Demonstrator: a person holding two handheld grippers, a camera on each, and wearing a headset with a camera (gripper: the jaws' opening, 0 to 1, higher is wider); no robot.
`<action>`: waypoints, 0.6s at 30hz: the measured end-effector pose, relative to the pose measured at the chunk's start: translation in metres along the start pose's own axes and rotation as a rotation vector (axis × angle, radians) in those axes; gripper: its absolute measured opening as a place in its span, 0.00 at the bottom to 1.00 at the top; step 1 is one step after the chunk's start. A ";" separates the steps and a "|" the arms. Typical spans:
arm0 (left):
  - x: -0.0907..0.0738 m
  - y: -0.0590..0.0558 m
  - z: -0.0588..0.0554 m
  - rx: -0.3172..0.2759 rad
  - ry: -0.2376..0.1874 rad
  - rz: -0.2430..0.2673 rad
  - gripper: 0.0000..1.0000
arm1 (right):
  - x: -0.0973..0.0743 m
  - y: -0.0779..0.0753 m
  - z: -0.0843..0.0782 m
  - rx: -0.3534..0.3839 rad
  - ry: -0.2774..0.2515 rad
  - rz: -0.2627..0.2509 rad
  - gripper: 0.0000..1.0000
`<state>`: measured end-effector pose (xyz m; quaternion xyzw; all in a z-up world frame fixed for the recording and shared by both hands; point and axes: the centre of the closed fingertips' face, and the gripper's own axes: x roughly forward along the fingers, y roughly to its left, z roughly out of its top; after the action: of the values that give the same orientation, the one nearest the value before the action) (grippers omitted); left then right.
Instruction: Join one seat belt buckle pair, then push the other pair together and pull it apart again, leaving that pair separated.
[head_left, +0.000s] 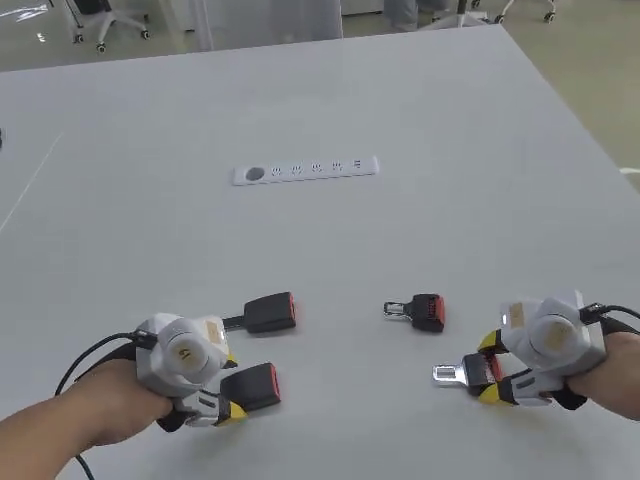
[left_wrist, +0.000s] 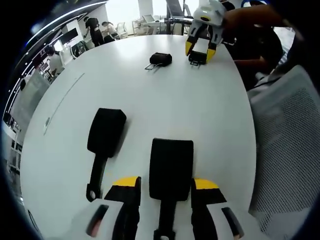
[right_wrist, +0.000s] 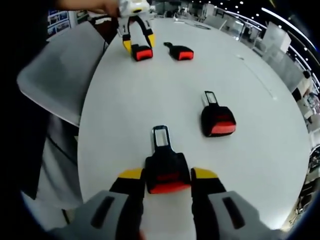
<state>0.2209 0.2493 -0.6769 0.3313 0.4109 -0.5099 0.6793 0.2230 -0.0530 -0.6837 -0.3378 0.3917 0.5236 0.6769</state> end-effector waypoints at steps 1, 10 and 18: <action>0.000 -0.001 0.000 0.002 0.001 -0.006 0.38 | 0.000 0.001 0.000 -0.004 0.004 0.004 0.37; 0.005 -0.006 0.000 0.076 0.030 -0.036 0.33 | -0.002 0.000 -0.006 0.004 0.023 0.030 0.38; 0.005 -0.007 0.000 0.109 0.029 -0.057 0.33 | -0.001 0.000 -0.008 0.004 0.026 0.047 0.35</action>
<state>0.2154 0.2451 -0.6818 0.3633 0.4015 -0.5460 0.6393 0.2216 -0.0602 -0.6861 -0.3340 0.4093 0.5342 0.6599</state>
